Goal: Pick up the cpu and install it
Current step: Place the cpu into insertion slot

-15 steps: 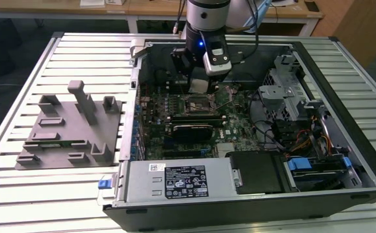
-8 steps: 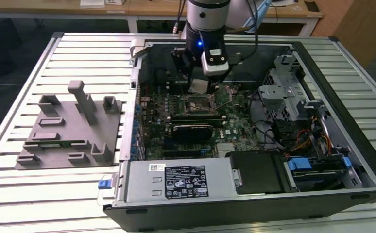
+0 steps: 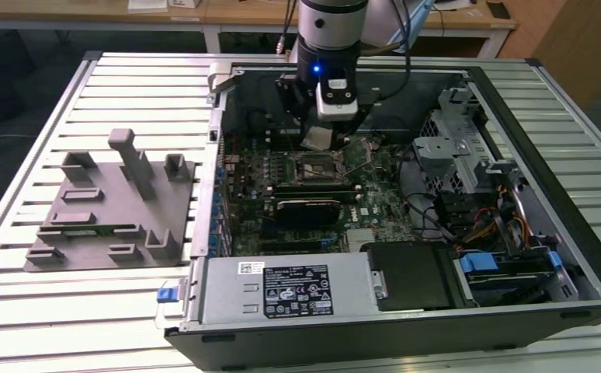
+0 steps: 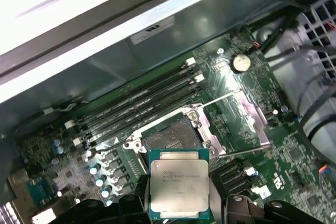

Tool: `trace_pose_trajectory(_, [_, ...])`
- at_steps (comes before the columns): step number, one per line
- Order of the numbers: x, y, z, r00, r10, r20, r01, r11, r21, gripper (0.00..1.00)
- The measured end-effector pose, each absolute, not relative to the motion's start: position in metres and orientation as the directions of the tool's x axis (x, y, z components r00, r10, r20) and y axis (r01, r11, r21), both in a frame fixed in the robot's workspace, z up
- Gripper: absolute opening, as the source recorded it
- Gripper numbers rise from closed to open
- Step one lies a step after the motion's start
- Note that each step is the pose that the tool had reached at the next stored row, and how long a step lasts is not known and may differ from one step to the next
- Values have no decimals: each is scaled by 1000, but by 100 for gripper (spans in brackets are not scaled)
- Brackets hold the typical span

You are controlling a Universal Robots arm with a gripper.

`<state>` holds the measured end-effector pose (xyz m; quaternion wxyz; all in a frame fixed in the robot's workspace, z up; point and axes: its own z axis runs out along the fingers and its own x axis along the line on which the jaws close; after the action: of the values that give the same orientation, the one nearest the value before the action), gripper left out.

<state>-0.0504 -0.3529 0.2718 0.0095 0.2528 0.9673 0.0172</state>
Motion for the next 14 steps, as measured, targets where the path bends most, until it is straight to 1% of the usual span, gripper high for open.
trace_pose_trajectory(14, [-50,-353,271,-725,688,-10,688,725,38,54])
